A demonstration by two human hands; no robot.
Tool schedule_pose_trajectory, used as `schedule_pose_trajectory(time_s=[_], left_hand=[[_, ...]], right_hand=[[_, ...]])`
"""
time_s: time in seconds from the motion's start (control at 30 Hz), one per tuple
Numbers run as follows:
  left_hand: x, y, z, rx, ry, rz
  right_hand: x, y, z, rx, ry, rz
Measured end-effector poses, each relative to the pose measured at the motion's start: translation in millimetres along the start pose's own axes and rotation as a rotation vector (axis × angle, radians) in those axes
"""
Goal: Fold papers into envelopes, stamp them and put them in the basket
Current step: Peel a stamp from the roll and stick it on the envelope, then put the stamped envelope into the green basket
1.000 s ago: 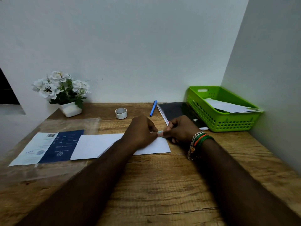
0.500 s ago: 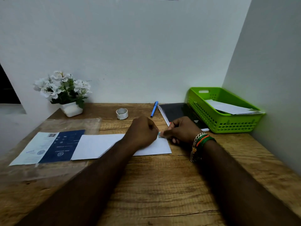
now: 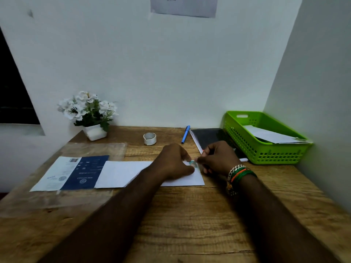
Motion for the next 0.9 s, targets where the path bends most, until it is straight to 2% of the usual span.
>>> schedule_pose_trajectory(time_s=[0.07, 0.13, 0.23, 0.27, 0.33, 0.4, 0.5, 0.63, 0.7, 0.8, 0.9], left_hand=[[-9.3, 8.5, 0.2, -0.076, -0.014, 0.023], [-25.4, 29.4, -13.4, -0.125, 0.035, 0.124], [-67.4, 68.8, -68.3, 0.012, 0.284, 0.322], [-84.5, 76.6, -89.6, 0.125, 0.388, 0.322], [-111.1, 74.9, -120.9, 0.344, 0.550, 0.177], [-121.6, 60.9, -132.0, 0.398, 0.585, 0.031], [-124.6, 53.7, -125.1, 0.289, 0.552, 0.029], [-127.4, 67.2, -125.4, 0.094, 0.606, 0.201], [-135.3, 78.4, -133.5, -0.177, 0.652, 0.337], [-149.3, 93.1, -148.2, -0.528, 0.699, 0.531], [-149.4, 94.9, -150.0, -0.778, 0.680, 0.603]], right_hand=[[-6.5, -0.8, 0.4, -0.025, 0.008, 0.050], [-13.9, 2.7, 0.1, -0.026, 0.028, 0.102], [-25.3, 11.3, -4.3, -0.051, 0.089, 0.173], [-30.5, 10.9, -6.0, -0.102, 0.099, 0.172], [-43.3, 2.9, -5.6, -0.222, 0.077, 0.114], [-54.9, -7.6, -3.0, -0.309, 0.041, 0.064], [-67.5, -15.4, -7.7, -0.356, 0.021, 0.070], [-71.7, -11.7, -5.4, -0.273, -0.040, 0.107], [-71.4, -7.0, -2.4, -0.153, -0.099, 0.102], [-71.6, -4.6, 3.3, 0.153, -0.252, 0.041], [-72.6, -4.0, 2.5, 0.381, -0.336, -0.067]])
Point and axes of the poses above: each hand's wrist, its own x-axis towards the middle knuckle, its own y-axis out of the back of the hand, z = x × y, the point moved 9 cm from there along x, towards the middle knuckle, and after that the axes turned 15 degrees about x, right-handed, at the moved point
